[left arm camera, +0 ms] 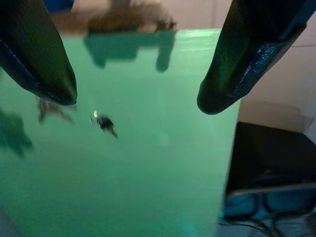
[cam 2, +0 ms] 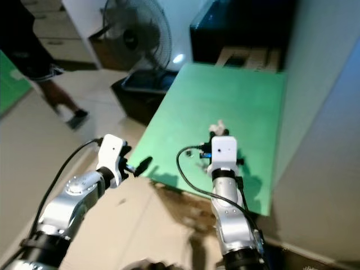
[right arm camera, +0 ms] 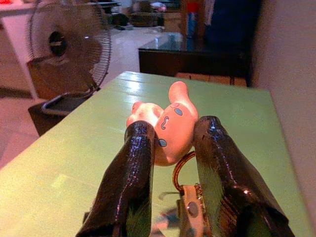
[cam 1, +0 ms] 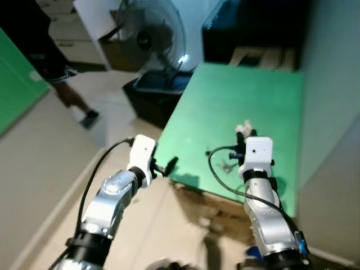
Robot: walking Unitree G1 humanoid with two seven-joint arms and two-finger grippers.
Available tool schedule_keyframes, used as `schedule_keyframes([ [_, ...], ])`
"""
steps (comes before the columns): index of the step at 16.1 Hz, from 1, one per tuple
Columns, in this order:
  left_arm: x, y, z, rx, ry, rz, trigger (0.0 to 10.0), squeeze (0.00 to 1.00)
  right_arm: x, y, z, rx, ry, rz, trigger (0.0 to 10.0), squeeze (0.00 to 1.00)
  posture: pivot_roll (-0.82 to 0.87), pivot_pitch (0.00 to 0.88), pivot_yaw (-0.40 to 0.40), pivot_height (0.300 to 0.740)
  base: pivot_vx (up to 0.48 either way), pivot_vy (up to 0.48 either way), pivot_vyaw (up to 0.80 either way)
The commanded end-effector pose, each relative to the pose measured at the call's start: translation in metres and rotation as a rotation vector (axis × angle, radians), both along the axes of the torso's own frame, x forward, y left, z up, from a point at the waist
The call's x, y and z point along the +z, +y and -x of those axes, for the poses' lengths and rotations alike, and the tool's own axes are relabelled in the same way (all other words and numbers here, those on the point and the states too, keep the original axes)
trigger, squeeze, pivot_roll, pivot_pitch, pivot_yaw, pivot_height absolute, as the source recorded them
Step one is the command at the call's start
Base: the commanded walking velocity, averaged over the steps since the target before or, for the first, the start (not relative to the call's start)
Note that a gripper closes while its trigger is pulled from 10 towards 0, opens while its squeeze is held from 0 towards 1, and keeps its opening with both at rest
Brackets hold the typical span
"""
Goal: Hang keys on a hook
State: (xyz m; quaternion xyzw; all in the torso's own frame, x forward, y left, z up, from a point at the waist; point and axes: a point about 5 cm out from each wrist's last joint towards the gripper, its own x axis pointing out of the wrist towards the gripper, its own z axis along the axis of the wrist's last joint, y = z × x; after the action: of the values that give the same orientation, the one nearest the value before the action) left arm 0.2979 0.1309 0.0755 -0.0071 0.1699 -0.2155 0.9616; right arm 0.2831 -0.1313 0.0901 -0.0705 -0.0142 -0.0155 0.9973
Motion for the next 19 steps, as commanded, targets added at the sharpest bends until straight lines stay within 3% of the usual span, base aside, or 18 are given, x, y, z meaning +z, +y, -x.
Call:
schedule_keyframes([
  [1,-0.004,0.019,-0.008,0.138,-0.009,0.023,10.0,0.0,-0.003,-0.004,0.001,0.054,0.034,0.022,0.0,0.0,-0.14,0.0,0.034,0.74,0.0,0.0,0.0],
  [4,-0.014,0.043,-0.012,0.253,-0.014,0.014,10.0,0.0,-0.013,-0.02,0.002,0.097,0.093,0.103,0.0,0.0,-0.12,0.0,-0.006,0.74,0.0,0.0,0.0],
  [5,-0.02,0.065,-0.009,0.323,-0.011,-0.004,10.0,0.0,-0.018,-0.028,0.003,0.052,0.112,0.086,0.0,0.0,-0.11,0.0,-0.024,0.74,0.0,0.0,0.0],
  [8,-0.028,0.097,0.004,0.415,-0.006,-0.003,10.0,0.0,-0.028,-0.049,0.014,-0.056,0.123,0.095,0.0,0.0,-0.07,0.0,-0.046,0.74,0.0,0.0,0.0],
  [10,-0.037,0.088,0.024,0.395,0.004,-0.019,10.0,0.0,-0.033,-0.057,0.021,-0.114,0.089,0.087,0.0,0.0,-0.07,0.0,-0.021,0.74,0.0,0.0,0.0],
  [11,-0.028,0.078,0.04,0.313,-0.053,-0.044,10.0,0.0,-0.028,-0.062,0.032,-0.147,0.042,0.089,0.0,0.0,-0.06,0.0,-0.022,0.74,0.0,0.0,0.0],
  [12,-0.009,0.077,0.05,0.317,-0.118,-0.002,10.0,0.0,-0.017,-0.064,0.051,-0.158,0.001,0.058,0.0,0.0,-0.03,0.0,-0.03,0.74,0.0,0.0,0.0],
  [13,-0.005,0.076,0.051,0.293,-0.13,-0.015,10.0,0.0,-0.016,-0.063,0.056,-0.139,0.0,0.076,0.0,0.0,-0.03,0.0,-0.03,0.74,0.0,0.0,0.0],
  [14,0.014,0.07,0.051,0.249,-0.161,0.004,10.0,0.0,-0.01,-0.053,0.066,-0.037,0.029,0.097,0.0,0.0,-0.03,0.0,-0.021,0.74,0.0,0.0,0.0],
  [16,0.03,0.062,0.053,0.235,-0.181,0.045,10.0,0.0,-0.002,-0.044,0.067,0.009,0.025,0.083,0.0,0.0,-0.02,0.0,-0.019,0.74,0.0,0.0,0.0],
  [19,0.028,0.054,0.051,0.221,-0.173,-0.008,10.0,0.0,-0.008,-0.035,0.063,0.048,0.078,0.079,0.0,0.0,-0.02,0.0,-0.017,0.74,0.0,0.0,0.0],
])
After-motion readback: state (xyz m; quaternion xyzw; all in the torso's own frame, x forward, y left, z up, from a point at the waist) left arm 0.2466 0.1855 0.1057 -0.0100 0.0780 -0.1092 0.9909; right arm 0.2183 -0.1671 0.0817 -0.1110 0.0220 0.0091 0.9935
